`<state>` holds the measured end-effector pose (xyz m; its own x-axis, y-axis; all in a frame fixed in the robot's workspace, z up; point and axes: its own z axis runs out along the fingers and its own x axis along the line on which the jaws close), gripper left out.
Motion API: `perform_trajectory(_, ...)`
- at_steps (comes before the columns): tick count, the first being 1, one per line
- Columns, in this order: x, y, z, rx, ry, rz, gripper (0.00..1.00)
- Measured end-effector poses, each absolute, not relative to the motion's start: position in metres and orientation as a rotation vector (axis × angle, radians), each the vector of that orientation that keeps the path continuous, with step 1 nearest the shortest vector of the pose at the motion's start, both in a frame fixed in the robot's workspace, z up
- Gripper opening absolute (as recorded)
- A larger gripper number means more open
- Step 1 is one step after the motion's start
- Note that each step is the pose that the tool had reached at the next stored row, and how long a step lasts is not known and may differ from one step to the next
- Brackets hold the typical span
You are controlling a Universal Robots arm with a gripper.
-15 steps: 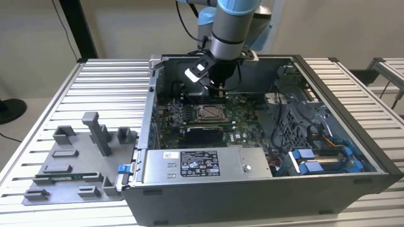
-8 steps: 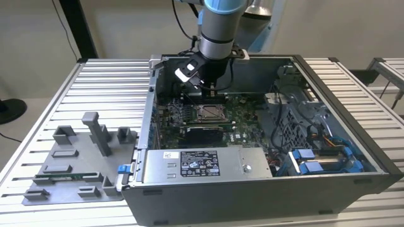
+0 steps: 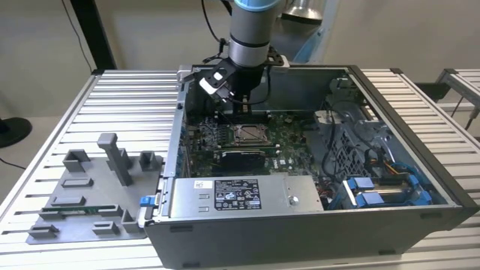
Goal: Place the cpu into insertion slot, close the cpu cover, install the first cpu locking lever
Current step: 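Close the cpu cover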
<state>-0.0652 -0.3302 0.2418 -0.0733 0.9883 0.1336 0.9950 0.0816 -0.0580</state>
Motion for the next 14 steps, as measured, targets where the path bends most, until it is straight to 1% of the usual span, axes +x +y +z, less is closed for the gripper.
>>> perform_trajectory(14, -0.095, -0.33, 0.24, -2.054, -2.227, -0.114, 0.0)
